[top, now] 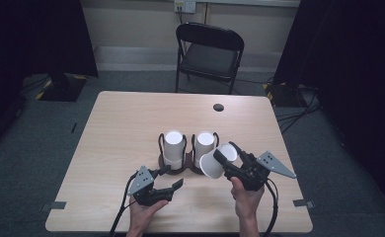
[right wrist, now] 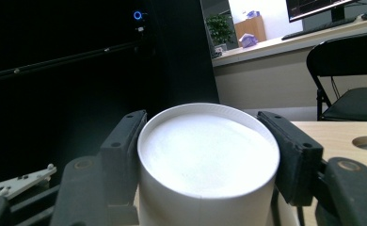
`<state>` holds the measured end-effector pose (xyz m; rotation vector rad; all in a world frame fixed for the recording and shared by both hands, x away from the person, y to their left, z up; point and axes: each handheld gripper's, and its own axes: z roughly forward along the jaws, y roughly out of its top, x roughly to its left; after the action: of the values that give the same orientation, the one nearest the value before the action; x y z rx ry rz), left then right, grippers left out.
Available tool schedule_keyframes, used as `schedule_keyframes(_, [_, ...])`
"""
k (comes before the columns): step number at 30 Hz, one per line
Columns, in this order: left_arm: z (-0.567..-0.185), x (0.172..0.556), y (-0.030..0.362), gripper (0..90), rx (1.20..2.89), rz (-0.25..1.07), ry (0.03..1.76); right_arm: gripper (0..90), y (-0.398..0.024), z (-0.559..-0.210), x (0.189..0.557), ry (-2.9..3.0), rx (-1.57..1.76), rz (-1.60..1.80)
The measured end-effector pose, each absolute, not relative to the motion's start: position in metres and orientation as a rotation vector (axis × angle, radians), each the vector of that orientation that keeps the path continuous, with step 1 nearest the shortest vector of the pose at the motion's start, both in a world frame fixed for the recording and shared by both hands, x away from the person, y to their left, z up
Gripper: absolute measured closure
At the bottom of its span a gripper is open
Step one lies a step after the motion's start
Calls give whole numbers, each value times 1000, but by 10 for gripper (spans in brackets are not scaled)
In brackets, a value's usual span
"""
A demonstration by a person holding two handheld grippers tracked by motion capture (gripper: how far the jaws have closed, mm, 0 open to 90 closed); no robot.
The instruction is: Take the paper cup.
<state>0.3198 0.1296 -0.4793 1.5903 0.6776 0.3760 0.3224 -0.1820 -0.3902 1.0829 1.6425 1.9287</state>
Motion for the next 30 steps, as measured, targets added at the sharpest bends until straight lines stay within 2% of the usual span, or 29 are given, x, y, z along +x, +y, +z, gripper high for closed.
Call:
schedule_keyframes(9, [-481,319,126,392,1584,364,629,357,-160,-411,313,1677,1122,1990])
schedule_keyframes(12, [-483,321,127,469,1556,340,627,357,-154,-414,312,1693,1125,2024])
schedule_keyframes(19, [-487,323,125,522,1525,324,593,357,-151,-425,314,1693,1185,2126])
schedule_keyframes(23, [-487,325,122,591,1486,337,593,357,-149,-428,315,1702,1198,2182])
schedule_keyframes(30, [-488,324,116,634,1471,350,566,356,-141,-429,315,1720,1198,2238])
